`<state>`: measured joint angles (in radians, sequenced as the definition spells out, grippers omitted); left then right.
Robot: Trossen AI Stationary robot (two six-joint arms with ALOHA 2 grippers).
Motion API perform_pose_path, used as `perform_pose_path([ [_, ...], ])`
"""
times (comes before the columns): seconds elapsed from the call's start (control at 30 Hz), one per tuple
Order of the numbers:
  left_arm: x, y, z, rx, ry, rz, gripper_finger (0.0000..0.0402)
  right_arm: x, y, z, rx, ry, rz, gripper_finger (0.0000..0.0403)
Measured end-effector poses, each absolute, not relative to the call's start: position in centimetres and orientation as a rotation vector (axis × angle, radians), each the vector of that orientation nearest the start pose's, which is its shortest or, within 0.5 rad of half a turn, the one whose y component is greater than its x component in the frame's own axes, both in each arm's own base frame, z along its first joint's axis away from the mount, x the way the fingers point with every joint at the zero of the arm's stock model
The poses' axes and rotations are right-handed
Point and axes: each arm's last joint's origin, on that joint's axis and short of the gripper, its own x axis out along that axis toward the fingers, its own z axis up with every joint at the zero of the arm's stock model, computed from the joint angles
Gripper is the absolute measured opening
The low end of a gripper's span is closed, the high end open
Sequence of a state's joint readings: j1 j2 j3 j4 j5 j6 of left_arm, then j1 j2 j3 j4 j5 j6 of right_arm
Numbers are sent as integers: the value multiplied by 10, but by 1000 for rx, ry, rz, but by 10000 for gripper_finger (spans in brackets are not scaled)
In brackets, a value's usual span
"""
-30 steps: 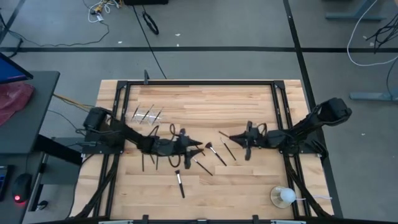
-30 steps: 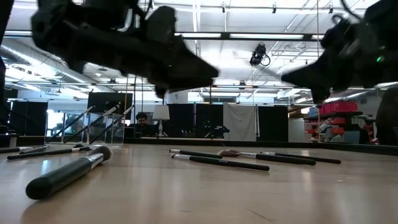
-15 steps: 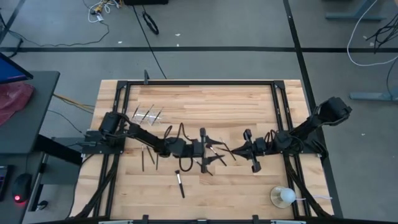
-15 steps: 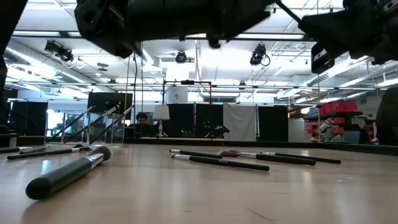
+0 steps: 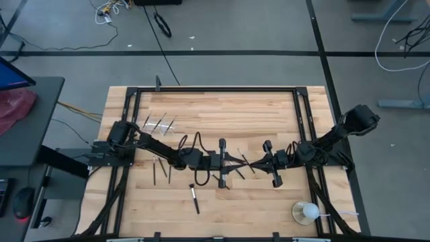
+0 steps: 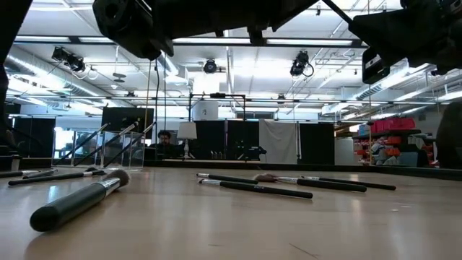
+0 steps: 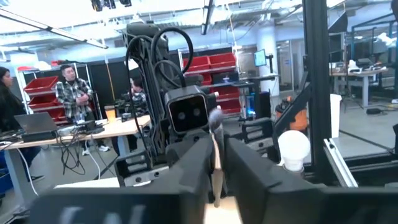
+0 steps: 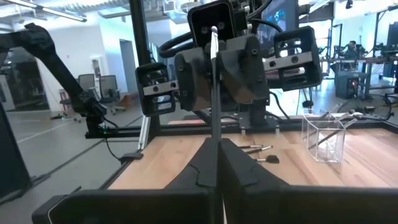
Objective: Put items in baskets/containers
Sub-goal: Put the eyeshadow brush into the transparent organizer
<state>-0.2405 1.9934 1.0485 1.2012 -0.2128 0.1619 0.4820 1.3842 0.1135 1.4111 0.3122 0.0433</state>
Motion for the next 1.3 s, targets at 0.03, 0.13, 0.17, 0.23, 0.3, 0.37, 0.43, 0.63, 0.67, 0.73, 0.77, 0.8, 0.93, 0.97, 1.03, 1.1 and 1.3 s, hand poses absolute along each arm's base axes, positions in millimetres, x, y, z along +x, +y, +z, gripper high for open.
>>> perform_pose_path([
  [0.03,403,-93,205,104,-247,-10,31,177,83,160,96,-124,171,7],
  [0.13,403,-95,204,101,-237,-16,20,177,83,159,103,-113,173,22],
  [0.17,403,-95,204,94,-227,-12,20,177,83,158,108,-104,166,29],
  [0.23,401,-97,206,88,-191,9,22,178,82,157,115,-91,138,46],
  [0.3,396,-101,214,100,-132,65,21,178,80,155,129,-79,88,64],
  [0.37,388,-105,224,121,-45,138,21,178,79,154,132,-66,31,80],
  [0.43,377,-107,236,141,44,213,21,178,78,152,128,-54,-12,94],
  [0.63,325,-97,266,116,325,492,24,178,77,148,181,-15,-35,120],
  [0.67,314,-91,269,96,371,537,24,178,77,147,185,-10,-36,122],
  [0.73,292,-78,275,32,450,608,25,178,77,146,198,2,-36,123],
  [0.77,280,-71,277,3,494,646,25,178,77,146,199,5,-37,123],
  [0.8,269,-64,278,-27,532,688,25,178,77,146,200,5,-37,123],
  [0.93,229,-40,281,-87,670,866,26,178,77,146,199,7,-37,118],
  [0.97,221,-36,281,-88,696,907,26,178,77,146,199,8,-37,117],
  [1.03,210,-28,281,-84,727,981,26,178,77,145,195,11,-37,114],
  [1.1,204,-22,279,-80,760,1025,27,178,77,145,195,11,-37,113],
  [1.3,203,-7,257,-77,791,1089,27,178,77,144,189,25,-39,112],
])
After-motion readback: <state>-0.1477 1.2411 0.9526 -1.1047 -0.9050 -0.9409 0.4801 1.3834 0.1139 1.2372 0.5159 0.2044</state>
